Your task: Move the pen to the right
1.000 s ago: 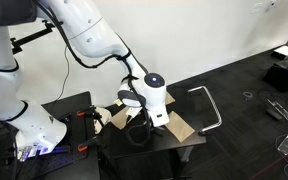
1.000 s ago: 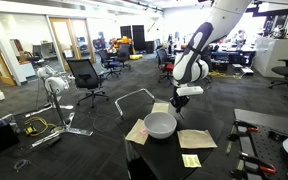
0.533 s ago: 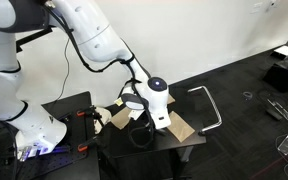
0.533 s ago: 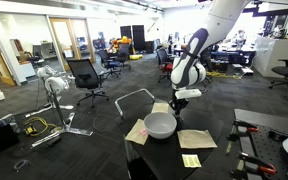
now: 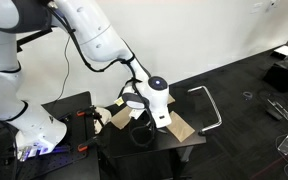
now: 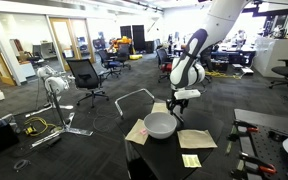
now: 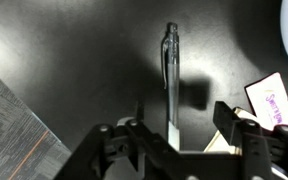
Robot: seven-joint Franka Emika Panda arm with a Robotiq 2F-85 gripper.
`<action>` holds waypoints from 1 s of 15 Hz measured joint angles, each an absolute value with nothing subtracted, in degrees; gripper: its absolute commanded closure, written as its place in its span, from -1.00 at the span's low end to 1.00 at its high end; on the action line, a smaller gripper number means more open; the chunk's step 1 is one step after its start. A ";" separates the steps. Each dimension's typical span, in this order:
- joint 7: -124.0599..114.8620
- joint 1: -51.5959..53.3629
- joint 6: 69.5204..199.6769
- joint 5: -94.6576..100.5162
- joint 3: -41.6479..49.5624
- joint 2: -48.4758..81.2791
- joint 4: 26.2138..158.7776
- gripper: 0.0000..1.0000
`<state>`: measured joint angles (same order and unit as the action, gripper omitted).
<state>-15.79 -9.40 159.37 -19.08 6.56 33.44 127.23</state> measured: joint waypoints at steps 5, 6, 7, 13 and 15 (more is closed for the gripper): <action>-17.38 -5.17 163.40 -17.89 8.00 29.47 131.01 -1.00; -18.61 -3.45 164.72 -17.02 9.07 27.77 132.77 -1.00; -20.28 -1.49 166.05 -15.83 10.49 25.97 134.63 -1.00; -35.69 15.46 168.54 -0.08 26.62 15.61 143.67 -1.00; -41.73 21.88 168.54 7.45 33.48 13.17 145.03 -1.00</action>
<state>-41.73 21.88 168.54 7.45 33.48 13.17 145.03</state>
